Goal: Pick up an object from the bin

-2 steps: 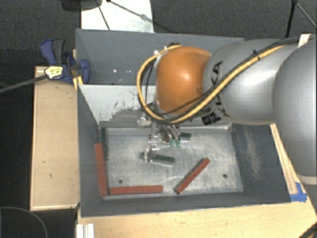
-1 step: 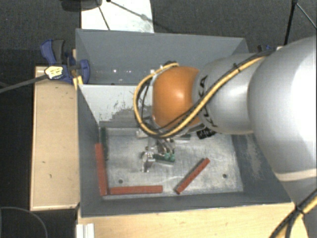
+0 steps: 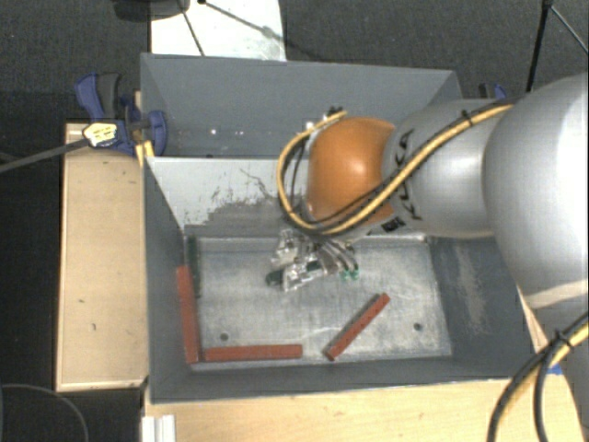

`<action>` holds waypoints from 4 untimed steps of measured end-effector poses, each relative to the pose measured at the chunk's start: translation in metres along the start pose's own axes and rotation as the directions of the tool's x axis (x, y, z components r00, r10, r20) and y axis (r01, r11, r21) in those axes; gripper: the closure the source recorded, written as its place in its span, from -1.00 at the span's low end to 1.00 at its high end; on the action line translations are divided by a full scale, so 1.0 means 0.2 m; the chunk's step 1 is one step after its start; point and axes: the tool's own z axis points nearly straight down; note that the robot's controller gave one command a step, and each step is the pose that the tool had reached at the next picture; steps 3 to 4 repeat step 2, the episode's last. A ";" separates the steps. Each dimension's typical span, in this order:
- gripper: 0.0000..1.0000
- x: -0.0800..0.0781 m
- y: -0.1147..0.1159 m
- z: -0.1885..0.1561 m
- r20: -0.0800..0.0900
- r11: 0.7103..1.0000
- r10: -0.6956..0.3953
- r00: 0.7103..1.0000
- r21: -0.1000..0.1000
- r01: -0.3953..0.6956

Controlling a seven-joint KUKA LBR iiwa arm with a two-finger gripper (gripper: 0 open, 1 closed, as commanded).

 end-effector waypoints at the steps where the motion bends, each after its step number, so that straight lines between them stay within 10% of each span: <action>1: 1.00 0.00 0.00 0.00 0.000 1.000 0.002 1.000 0.000 -0.002; 2: 1.00 0.03 -0.05 -0.74 -0.001 1.000 -0.006 1.000 -0.001 0.006; 4: 1.00 0.03 -0.05 -0.74 -0.001 1.000 -0.006 1.000 -0.001 0.006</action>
Offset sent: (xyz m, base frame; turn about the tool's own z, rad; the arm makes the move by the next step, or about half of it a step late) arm -0.0057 -0.0123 0.1471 -0.0115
